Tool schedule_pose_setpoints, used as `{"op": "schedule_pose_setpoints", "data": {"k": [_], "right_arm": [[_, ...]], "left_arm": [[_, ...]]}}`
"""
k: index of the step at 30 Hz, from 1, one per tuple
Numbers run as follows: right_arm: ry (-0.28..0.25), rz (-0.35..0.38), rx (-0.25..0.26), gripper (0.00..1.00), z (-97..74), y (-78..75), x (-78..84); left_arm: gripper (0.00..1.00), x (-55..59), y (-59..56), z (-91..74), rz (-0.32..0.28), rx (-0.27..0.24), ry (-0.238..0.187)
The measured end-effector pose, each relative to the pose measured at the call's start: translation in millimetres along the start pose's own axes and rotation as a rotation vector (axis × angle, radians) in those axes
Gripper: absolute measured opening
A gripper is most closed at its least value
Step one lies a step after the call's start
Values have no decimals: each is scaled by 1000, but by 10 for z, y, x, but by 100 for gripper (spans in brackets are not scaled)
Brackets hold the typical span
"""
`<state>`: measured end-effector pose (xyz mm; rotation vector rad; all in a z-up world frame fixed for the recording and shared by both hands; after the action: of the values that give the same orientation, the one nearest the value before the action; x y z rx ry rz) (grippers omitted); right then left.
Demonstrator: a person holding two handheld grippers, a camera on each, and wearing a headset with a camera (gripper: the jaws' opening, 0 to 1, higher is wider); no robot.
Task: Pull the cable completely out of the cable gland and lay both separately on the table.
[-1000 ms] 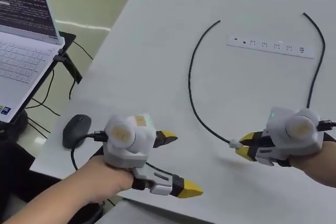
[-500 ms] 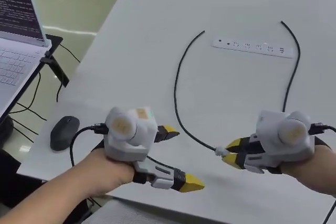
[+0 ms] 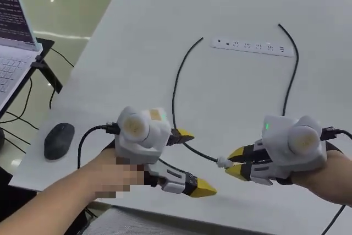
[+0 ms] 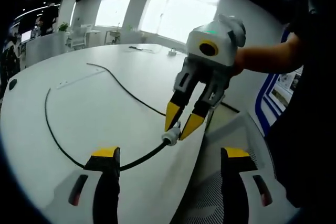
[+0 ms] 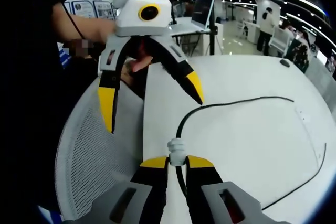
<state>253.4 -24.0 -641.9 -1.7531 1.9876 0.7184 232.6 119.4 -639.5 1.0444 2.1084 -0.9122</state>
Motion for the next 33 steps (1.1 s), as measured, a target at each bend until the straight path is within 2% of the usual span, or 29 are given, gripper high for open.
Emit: {"op": "schedule_pose_setpoints", "data": {"k": [9, 14, 19, 25, 33], "right_arm": [[-2, -69, -7, 7, -126, 62, -57], [0, -115, 9, 7, -197, 63, -80], [-29, -142, 26, 7, -258, 35, -97], [-40, -145, 34, 7, -286, 30, -83], [-48, -173, 24, 7, -321, 70, -58]], "left_arm": [[71, -5, -19, 154, 29, 33, 27], [65, -77, -36, 178, 33, 54, 0], [57, -148, -22, 173, 3, 70, -42], [50, -161, -29, 204, 32, 71, -34], [39, -188, -69, 219, 54, 87, -52]]}}
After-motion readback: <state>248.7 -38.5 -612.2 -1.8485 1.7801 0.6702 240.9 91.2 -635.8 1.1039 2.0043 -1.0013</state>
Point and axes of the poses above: the centre of the closed fingertips' face, and the gripper's own axes: z roughly forward along the fingers, y roughly to its left, x roughly out of its underside, the point moved 8 cm from there along -z, roughly backward along the fingers, and after that the axes turned 5 degrees about y, right-handed, at the moved point
